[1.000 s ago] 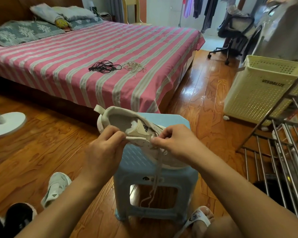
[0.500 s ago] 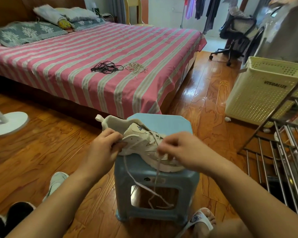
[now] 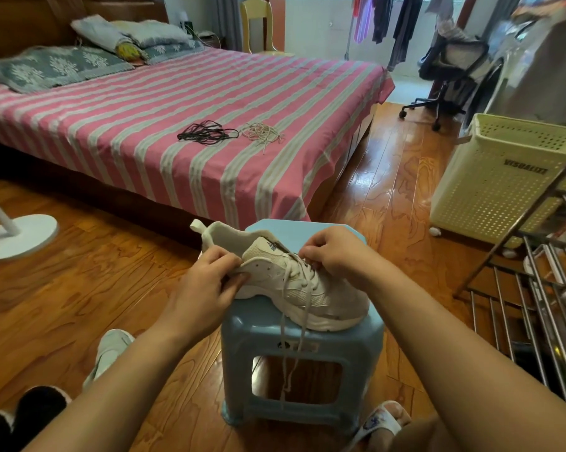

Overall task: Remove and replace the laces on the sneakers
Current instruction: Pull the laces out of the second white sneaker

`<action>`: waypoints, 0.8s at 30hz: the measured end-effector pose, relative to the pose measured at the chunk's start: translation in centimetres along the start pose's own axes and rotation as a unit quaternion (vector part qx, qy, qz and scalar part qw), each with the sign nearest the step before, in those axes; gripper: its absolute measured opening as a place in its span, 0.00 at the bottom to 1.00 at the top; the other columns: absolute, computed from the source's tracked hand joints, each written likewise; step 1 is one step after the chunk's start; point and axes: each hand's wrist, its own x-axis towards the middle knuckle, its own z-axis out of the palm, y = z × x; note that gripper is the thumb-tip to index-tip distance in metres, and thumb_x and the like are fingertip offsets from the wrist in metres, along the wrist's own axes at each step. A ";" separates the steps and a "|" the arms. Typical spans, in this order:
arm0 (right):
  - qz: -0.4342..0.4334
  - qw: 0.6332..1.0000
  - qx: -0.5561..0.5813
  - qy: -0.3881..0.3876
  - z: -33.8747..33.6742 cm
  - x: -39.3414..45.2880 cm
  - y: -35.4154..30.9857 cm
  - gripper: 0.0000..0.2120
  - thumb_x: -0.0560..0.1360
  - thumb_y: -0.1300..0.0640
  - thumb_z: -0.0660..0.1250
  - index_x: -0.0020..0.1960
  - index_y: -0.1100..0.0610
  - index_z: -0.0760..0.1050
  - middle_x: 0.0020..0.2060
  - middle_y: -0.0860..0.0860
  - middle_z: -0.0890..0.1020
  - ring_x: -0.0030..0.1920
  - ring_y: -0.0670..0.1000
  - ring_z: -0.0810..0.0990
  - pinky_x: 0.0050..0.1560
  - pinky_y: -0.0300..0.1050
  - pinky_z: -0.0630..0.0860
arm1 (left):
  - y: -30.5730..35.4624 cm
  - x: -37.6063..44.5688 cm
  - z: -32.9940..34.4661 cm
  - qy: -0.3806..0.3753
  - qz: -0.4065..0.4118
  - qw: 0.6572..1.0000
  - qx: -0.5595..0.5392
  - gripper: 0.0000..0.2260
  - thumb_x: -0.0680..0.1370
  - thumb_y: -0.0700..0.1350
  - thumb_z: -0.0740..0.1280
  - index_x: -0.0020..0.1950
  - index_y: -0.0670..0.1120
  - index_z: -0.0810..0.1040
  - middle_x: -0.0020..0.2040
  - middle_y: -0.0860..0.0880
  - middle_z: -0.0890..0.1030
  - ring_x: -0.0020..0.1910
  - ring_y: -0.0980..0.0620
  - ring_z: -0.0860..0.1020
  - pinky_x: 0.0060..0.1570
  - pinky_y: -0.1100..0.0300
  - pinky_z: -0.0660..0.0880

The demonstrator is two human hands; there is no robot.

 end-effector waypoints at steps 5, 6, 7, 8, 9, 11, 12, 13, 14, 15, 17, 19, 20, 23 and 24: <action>-0.002 0.998 -0.016 -0.053 -1.0 -0.4 -1.1 0.04 0.76 0.57 0.73 0.44 0.57 0.85 0.35 0.52 0.85 0.33 0.44 0.78 0.33 0.34 0.75 | 0.0 0.2 0.1 0.002 -0.001 1.000 0.003 0.04 0.80 0.51 0.67 0.53 0.54 0.80 0.51 0.60 0.73 0.49 0.59 0.76 0.46 0.49 0.80; -0.011 0.997 -0.051 -0.050 -1.0 -0.6 -1.4 0.05 0.75 0.54 0.75 0.43 0.55 0.85 0.36 0.50 0.86 0.33 0.43 0.78 0.32 0.33 0.74 | 0.0 0.2 0.2 0.002 0.000 1.000 0.007 0.05 0.80 0.52 0.67 0.53 0.54 0.79 0.50 0.59 0.73 0.49 0.58 0.76 0.46 0.49 0.80; -0.024 0.995 -0.091 -0.042 -0.7 -0.7 -1.6 0.06 0.74 0.52 0.75 0.41 0.54 0.85 0.36 0.48 0.86 0.33 0.41 0.79 0.32 0.33 0.74 | 0.1 0.3 0.2 0.004 0.001 1.000 0.013 0.05 0.80 0.52 0.67 0.53 0.53 0.79 0.50 0.59 0.73 0.48 0.57 0.76 0.45 0.48 0.80; -0.035 0.991 -0.126 -0.035 -0.3 -0.8 -1.7 0.08 0.75 0.52 0.75 0.39 0.54 0.85 0.34 0.48 0.86 0.34 0.42 0.80 0.35 0.35 0.75 | 0.1 0.3 0.2 0.005 -0.001 1.000 0.019 0.06 0.80 0.52 0.67 0.53 0.53 0.80 0.50 0.58 0.73 0.48 0.57 0.76 0.45 0.48 0.81; -0.040 0.987 -0.151 -0.025 0.1 -0.7 -1.8 0.09 0.75 0.54 0.74 0.38 0.55 0.85 0.33 0.48 0.85 0.36 0.44 0.82 0.39 0.39 0.78 | 0.1 0.3 0.2 0.005 -0.002 1.000 0.022 0.07 0.80 0.53 0.66 0.53 0.52 0.80 0.50 0.58 0.73 0.48 0.57 0.76 0.45 0.49 0.81; -0.034 0.981 -0.191 0.007 0.8 -0.6 -1.9 0.09 0.75 0.58 0.71 0.37 0.57 0.84 0.33 0.51 0.85 0.40 0.50 0.83 0.47 0.48 0.82 | 0.1 0.3 0.2 0.003 0.000 1.000 0.023 0.08 0.79 0.55 0.65 0.53 0.53 0.79 0.50 0.57 0.73 0.48 0.56 0.75 0.45 0.49 0.81; -0.030 0.978 -0.206 0.023 1.0 -0.6 -2.0 0.09 0.75 0.60 0.69 0.38 0.58 0.84 0.35 0.53 0.85 0.41 0.52 0.83 0.48 0.51 0.82 | 0.2 0.3 0.2 0.001 0.001 1.000 0.024 0.09 0.79 0.56 0.64 0.53 0.53 0.79 0.50 0.58 0.73 0.48 0.57 0.75 0.44 0.49 0.81; -0.029 0.976 -0.214 0.030 1.2 -0.6 -2.0 0.09 0.74 0.61 0.67 0.39 0.59 0.84 0.36 0.55 0.85 0.42 0.54 0.82 0.49 0.53 0.82 | 0.2 0.3 0.1 -0.001 0.002 1.000 0.025 0.09 0.79 0.56 0.64 0.53 0.54 0.79 0.50 0.58 0.73 0.48 0.57 0.75 0.44 0.50 0.81; -0.025 0.976 -0.214 0.031 1.2 -0.6 -2.1 0.09 0.74 0.61 0.66 0.39 0.60 0.83 0.37 0.55 0.84 0.42 0.55 0.82 0.48 0.53 0.81 | 0.2 0.3 0.0 -0.003 0.004 1.000 0.028 0.08 0.79 0.55 0.64 0.53 0.54 0.79 0.50 0.58 0.73 0.48 0.57 0.75 0.44 0.50 0.81; -0.020 0.978 -0.207 0.032 0.9 -0.6 -2.0 0.09 0.74 0.60 0.66 0.39 0.60 0.83 0.36 0.55 0.84 0.41 0.54 0.82 0.46 0.51 0.81 | 0.2 0.3 -0.1 -0.003 0.007 0.999 0.034 0.07 0.80 0.55 0.65 0.52 0.54 0.79 0.49 0.58 0.73 0.47 0.57 0.75 0.43 0.50 0.81; 0.034 0.989 -0.141 0.038 -0.2 -0.7 -1.8 0.10 0.74 0.57 0.67 0.38 0.60 0.81 0.33 0.54 0.81 0.37 0.53 0.79 0.38 0.44 0.76 | 0.1 0.4 -0.3 0.005 0.007 0.999 0.049 0.07 0.80 0.54 0.65 0.51 0.53 0.79 0.47 0.58 0.73 0.45 0.57 0.75 0.41 0.50 0.80; 0.097 0.986 -0.129 0.031 -1.5 -0.9 -1.1 0.10 0.75 0.54 0.67 0.43 0.60 0.81 0.36 0.54 0.78 0.40 0.54 0.76 0.39 0.43 0.71 | 0.4 0.4 -0.4 0.010 0.006 0.998 0.065 0.06 0.80 0.53 0.66 0.51 0.52 0.79 0.46 0.57 0.73 0.43 0.56 0.75 0.39 0.51 0.79; 0.110 0.980 -0.163 0.019 -1.8 -1.0 -0.5 0.11 0.76 0.53 0.65 0.47 0.61 0.81 0.39 0.54 0.77 0.42 0.54 0.75 0.40 0.43 0.70 | 0.6 0.4 -0.4 0.007 0.008 0.997 0.074 0.06 0.81 0.53 0.66 0.51 0.53 0.79 0.46 0.56 0.73 0.43 0.55 0.75 0.39 0.51 0.79; 0.065 0.973 -0.221 0.028 -1.4 -1.0 0.4 0.10 0.77 0.54 0.64 0.51 0.57 0.81 0.45 0.53 0.82 0.47 0.53 0.79 0.42 0.43 0.72 | 1.1 0.4 -0.1 -0.003 0.015 0.997 0.073 0.05 0.81 0.53 0.67 0.50 0.53 0.78 0.47 0.56 0.73 0.44 0.53 0.75 0.40 0.50 0.79; 0.015 0.981 -0.188 0.042 -1.1 -0.8 0.3 0.09 0.78 0.55 0.65 0.54 0.54 0.82 0.48 0.51 0.83 0.49 0.51 0.79 0.46 0.42 0.72 | 1.1 0.4 -0.1 -0.005 0.013 0.998 0.067 0.04 0.81 0.53 0.67 0.50 0.54 0.78 0.47 0.57 0.73 0.44 0.53 0.75 0.40 0.49 0.79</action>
